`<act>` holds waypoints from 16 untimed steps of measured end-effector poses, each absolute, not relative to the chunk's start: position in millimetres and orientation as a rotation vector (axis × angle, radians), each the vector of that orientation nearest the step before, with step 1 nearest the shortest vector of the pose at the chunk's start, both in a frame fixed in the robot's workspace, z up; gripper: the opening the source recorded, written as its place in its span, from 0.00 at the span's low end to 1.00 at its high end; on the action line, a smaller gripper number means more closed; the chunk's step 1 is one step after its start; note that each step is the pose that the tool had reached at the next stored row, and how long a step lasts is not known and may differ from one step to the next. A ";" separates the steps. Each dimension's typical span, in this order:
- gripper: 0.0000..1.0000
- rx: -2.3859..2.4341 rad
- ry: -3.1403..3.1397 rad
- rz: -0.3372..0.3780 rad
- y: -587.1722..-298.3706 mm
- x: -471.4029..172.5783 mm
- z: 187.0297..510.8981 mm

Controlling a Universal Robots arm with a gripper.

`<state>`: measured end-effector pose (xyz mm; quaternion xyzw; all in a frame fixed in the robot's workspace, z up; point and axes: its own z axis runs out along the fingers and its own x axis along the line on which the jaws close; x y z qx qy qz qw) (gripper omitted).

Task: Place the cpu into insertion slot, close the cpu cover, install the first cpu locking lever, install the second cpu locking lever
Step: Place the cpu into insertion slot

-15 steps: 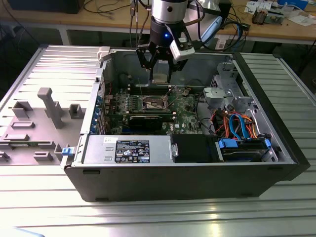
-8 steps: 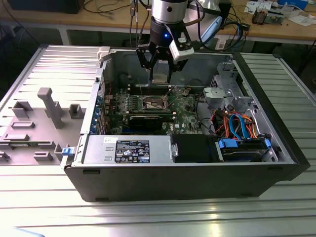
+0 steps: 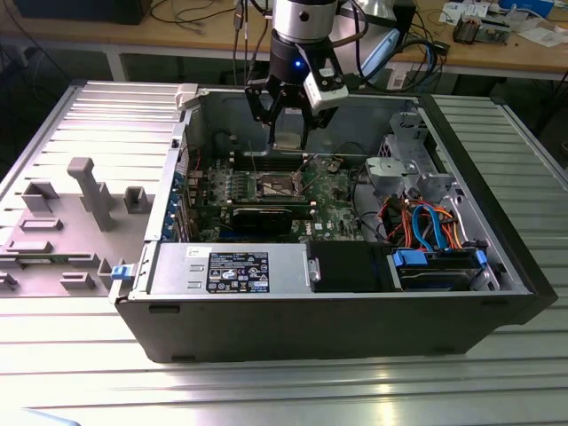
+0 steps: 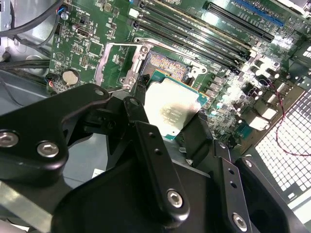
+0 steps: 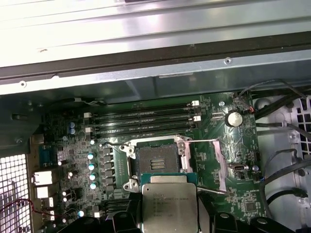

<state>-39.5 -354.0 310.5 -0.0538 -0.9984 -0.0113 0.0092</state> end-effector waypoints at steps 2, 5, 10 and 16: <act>0.55 -0.172 -3.118 -0.035 -354.0 -39.6 310.5; 0.55 -0.178 -3.118 -0.035 -354.0 -39.6 310.4; 0.55 -0.188 -3.118 -0.035 -354.0 -39.5 310.4; 0.55 -0.203 -3.117 -0.035 -354.0 -39.6 310.4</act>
